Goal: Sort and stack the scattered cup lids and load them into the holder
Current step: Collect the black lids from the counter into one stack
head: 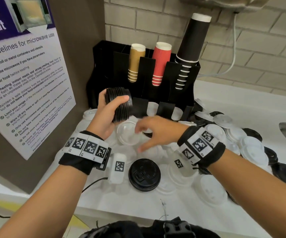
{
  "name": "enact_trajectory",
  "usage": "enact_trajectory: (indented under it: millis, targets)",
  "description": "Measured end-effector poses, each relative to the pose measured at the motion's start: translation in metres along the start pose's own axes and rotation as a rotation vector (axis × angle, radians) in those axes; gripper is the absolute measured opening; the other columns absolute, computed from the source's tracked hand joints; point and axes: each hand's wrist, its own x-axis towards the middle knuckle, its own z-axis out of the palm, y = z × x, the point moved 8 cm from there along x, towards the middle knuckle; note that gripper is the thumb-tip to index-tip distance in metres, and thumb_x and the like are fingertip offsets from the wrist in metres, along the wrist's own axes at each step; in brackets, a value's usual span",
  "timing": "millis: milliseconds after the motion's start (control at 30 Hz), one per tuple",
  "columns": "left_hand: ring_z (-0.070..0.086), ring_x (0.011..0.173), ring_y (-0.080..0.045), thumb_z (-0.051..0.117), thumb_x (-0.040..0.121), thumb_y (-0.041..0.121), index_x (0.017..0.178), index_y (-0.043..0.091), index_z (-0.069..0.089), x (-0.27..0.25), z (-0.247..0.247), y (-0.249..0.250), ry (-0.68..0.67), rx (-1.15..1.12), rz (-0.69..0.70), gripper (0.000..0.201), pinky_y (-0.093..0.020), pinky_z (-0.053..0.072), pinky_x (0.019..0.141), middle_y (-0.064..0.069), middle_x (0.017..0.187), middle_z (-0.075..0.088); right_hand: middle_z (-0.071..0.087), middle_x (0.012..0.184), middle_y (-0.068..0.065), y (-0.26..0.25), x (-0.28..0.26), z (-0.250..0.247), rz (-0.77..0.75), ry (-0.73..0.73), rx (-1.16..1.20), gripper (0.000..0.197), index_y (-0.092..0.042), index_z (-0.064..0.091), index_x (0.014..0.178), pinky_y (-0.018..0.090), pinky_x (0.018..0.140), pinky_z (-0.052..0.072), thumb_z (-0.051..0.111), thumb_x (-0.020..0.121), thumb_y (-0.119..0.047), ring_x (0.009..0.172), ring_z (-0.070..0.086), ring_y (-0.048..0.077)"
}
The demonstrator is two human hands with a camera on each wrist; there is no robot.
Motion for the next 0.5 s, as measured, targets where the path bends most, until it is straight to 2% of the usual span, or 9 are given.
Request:
enact_trajectory:
  millis: [67,133,233,333,500]
  targets:
    - [0.061,0.107,-0.023,0.074,0.07,0.028,0.116,0.033,0.047,0.002,-0.001,0.004,-0.005,-0.009,0.001,0.053,-0.04,0.057,0.074,-0.003,0.121,0.055,0.052,0.112,-0.003,-0.009,-0.008,0.034,-0.004,-0.212,-0.141,0.066,-0.018,0.053,0.116,0.034,0.088,0.048,0.082,0.066,-0.05,0.101,0.049,0.017]
    - [0.061,0.11,-0.024,0.074,0.07,0.028,0.115,0.034,0.047,0.002,0.001,0.007,-0.019,-0.005,0.003,0.053,-0.04,0.058,0.074,-0.003,0.123,0.054,0.047,0.109,-0.002,-0.015,-0.014,0.055,-0.009,-0.305,-0.198,0.074,-0.02,0.046,0.117,0.039,0.085,0.049,0.084,0.062,-0.051,0.099,0.047,0.019]
    - [0.06,0.111,-0.024,0.073,0.071,0.029,0.118,0.034,0.047,0.002,0.003,0.01,-0.031,0.006,0.008,0.055,-0.039,0.058,0.073,-0.003,0.123,0.054,0.046,0.11,0.001,-0.017,-0.018,0.068,-0.009,-0.321,-0.211,0.083,-0.022,0.039,0.122,0.043,0.083,0.051,0.087,0.059,-0.048,0.098,0.049,0.023]
    - [0.06,0.111,-0.025,0.073,0.071,0.029,0.118,0.035,0.047,0.0,0.005,0.01,-0.041,0.004,0.005,0.054,-0.038,0.057,0.072,-0.003,0.124,0.054,0.047,0.109,0.004,-0.019,-0.019,0.077,-0.028,-0.313,-0.217,0.08,-0.022,0.037,0.122,0.044,0.08,0.053,0.086,0.062,-0.042,0.096,0.052,0.025]
    - [0.06,0.111,-0.024,0.074,0.072,0.03,0.122,0.035,0.047,-0.002,0.0,0.009,-0.038,0.029,0.013,0.057,-0.038,0.057,0.073,-0.002,0.125,0.053,0.048,0.111,0.001,-0.008,-0.016,0.053,-0.007,-0.202,-0.078,0.074,-0.025,0.036,0.121,0.037,0.077,0.053,0.082,0.064,-0.036,0.095,0.053,0.021]
